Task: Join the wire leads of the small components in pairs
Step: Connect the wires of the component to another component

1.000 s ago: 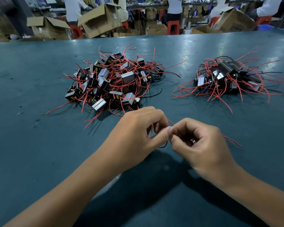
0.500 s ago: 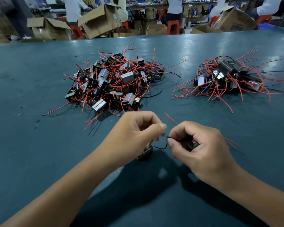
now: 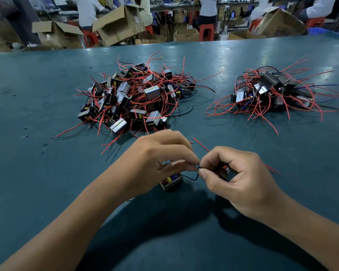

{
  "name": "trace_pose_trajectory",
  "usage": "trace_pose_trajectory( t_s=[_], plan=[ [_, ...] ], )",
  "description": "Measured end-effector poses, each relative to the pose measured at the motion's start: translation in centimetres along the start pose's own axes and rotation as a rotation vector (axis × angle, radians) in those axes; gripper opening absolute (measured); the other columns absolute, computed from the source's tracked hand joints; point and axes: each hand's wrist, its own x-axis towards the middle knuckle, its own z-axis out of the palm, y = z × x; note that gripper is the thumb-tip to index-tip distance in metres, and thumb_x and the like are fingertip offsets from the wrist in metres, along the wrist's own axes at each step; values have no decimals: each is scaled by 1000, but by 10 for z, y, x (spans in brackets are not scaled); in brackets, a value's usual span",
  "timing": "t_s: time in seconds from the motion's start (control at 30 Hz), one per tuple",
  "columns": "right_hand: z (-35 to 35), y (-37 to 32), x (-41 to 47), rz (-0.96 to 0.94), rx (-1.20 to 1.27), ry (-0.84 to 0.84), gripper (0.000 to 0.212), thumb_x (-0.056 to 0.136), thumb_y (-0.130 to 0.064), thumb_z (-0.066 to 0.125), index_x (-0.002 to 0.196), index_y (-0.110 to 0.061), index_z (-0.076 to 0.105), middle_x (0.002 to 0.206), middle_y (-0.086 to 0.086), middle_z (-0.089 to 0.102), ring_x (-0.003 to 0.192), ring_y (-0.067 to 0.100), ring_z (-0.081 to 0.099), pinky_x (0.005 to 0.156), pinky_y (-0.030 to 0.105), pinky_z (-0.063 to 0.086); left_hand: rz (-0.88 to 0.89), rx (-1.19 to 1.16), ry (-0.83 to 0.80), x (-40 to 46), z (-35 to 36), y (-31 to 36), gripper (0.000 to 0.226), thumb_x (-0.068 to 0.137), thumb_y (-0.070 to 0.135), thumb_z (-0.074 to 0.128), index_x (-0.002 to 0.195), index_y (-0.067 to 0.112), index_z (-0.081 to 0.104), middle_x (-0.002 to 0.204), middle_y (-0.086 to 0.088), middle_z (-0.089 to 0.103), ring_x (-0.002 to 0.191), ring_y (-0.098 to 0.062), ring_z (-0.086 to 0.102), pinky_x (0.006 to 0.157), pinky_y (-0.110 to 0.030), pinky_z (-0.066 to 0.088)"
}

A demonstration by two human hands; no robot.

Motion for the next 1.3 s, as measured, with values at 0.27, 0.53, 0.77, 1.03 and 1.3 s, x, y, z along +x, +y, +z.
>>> trace_pose_trajectory(
  t_s=[0.27,0.53,0.77,1.03,1.3],
  plan=[
    [-1,0,0,2,13,-5,11,81,-10,68,75,-18,64,66,-13,60,58,3,52,59,11,40,35,87,-43,1,-3,4,16,95,22,66,90,10,75,88,1,63,79,-21,58,66,-40,49],
    [2,-2,0,5,-22,92,7,80,-9,68,76,-14,66,65,-14,58,57,2,52,58,8,38,-608,-636,-13,-1,16,15,28,91,34,70,72,13,68,61,-17,42,56,-24,30,51,-39,19],
    [-1,3,3,161,86,122,10,82,-20,66,72,-21,63,61,-12,58,55,-1,47,54,14,39,-397,-306,-26,-5,6,14,13,89,33,69,82,24,75,69,4,64,59,-10,54,54,-30,42],
    [-2,5,3,154,123,46,6,83,-22,66,77,-24,63,59,-10,56,54,2,45,53,16,38,-12,23,73,-4,3,-2,15,89,11,72,103,11,78,97,-1,65,85,-12,61,76,-24,48],
    [-2,6,1,116,178,-5,8,84,-17,65,78,-21,62,59,-11,53,53,0,42,52,14,35,50,69,99,-2,5,-1,14,89,16,73,100,12,80,94,-1,67,83,-20,60,71,-31,48]
  ],
)
